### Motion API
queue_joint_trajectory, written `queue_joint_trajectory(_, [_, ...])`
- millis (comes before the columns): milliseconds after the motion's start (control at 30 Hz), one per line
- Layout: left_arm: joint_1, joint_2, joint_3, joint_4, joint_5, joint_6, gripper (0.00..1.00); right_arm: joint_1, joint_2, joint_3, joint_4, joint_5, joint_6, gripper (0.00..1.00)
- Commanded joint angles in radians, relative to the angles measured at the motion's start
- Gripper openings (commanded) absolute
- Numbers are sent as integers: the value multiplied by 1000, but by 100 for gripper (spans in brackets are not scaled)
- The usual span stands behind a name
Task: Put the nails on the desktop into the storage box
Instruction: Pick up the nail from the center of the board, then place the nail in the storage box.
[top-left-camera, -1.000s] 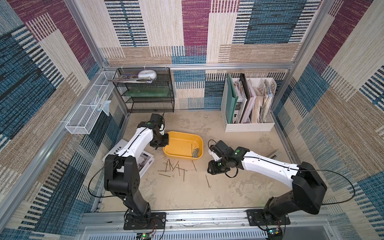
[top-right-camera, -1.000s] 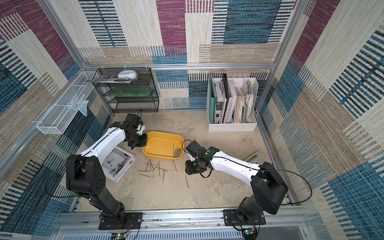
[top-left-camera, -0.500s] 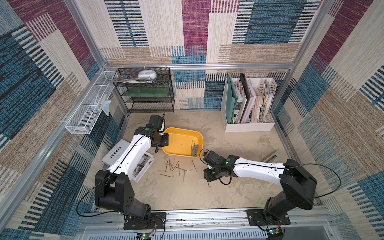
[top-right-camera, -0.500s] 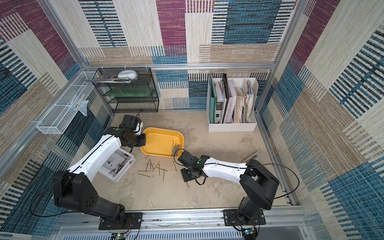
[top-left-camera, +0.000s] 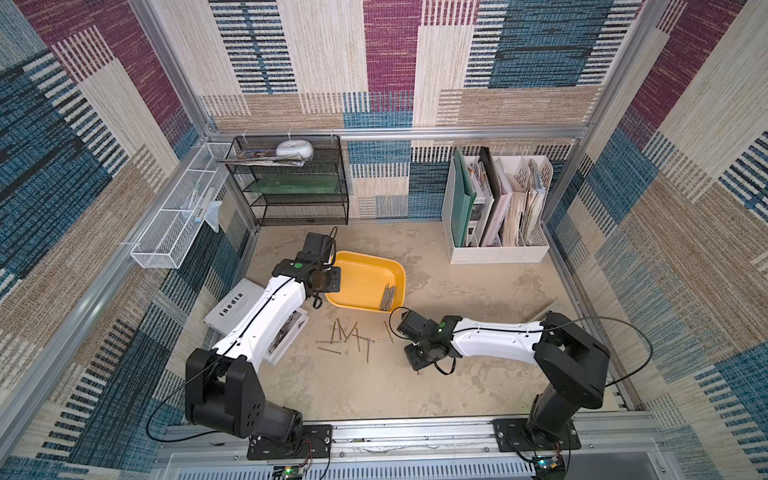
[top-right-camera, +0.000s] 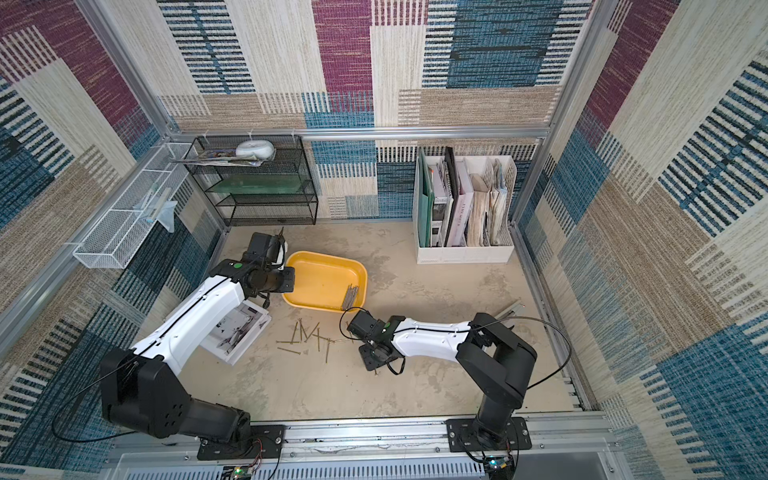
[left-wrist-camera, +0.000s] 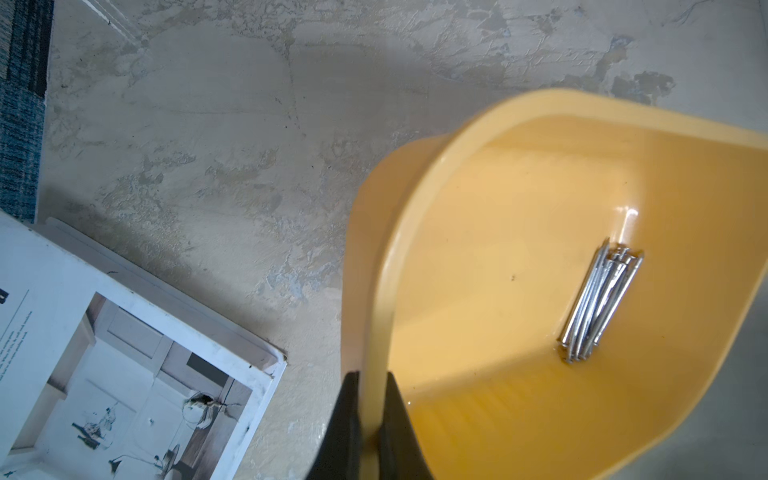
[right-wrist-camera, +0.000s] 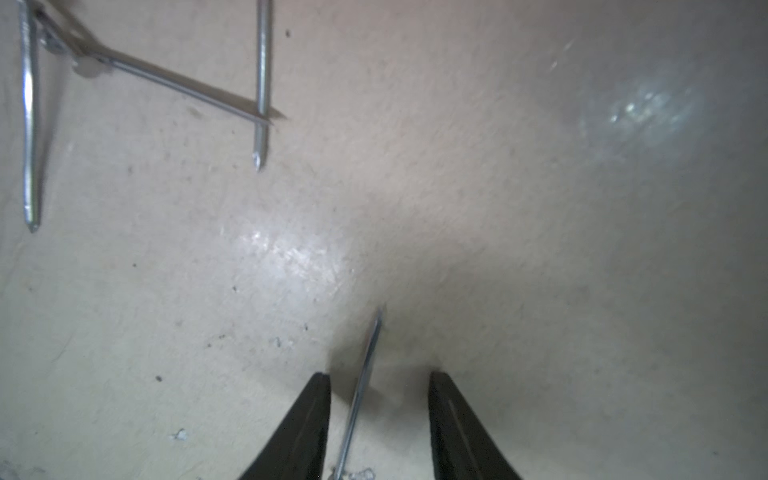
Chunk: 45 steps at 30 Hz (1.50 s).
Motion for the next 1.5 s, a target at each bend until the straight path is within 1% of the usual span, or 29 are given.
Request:
queue_joint_trajectory(0, [0, 20, 19, -1, 1, -5, 0, 1, 20, 4, -52, 27, 4, 40])
queue_joint_trajectory(133, [0, 32, 31, -21, -5, -6, 0, 11, 53, 21, -76, 26, -6, 30])
queue_joint_trajectory(200, [0, 41, 36, -32, -5, -6, 0, 18, 73, 33, -95, 31, -9, 22])
queue_joint_trajectory(367, [0, 62, 54, -52, 4, -6, 0, 32, 120, 70, -167, 55, -22, 11])
queue_joint_trajectory(467, [0, 67, 58, -60, 11, -5, 0, 32, 128, 75, -192, 79, -16, 0])
queue_joint_trajectory(567, [0, 70, 61, -66, 15, -3, 0, 29, 114, 88, -228, 119, -10, 0])
queue_joint_trajectory(667, [0, 74, 64, -68, 16, -4, 0, 7, 39, 95, -229, 130, -3, 0])
queue_joint_trajectory(800, [0, 79, 67, -72, 18, -4, 0, -38, -107, 133, -173, 72, -4, 0])
queue_joint_trajectory(867, [0, 79, 68, -75, 19, -4, 0, -48, -156, 168, -150, 47, -3, 0])
queue_joint_trajectory(1000, [0, 80, 70, -75, 23, -4, 0, -85, -180, 264, -113, -22, -17, 0])
queue_joint_trajectory(1133, [0, 85, 72, -78, 31, -5, 0, -115, -126, 349, 40, -102, 6, 0])
queue_joint_trajectory(1333, [0, 89, 72, -82, 29, -2, 0, -137, 123, 591, 107, -181, 35, 0])
queue_joint_trajectory(1400, [0, 92, 72, -83, 32, -1, 0, -139, 197, 644, 120, -198, 56, 0])
queue_joint_trajectory(1467, [1, 92, 73, -85, 33, -2, 0, -142, 242, 657, 154, -198, 93, 0])
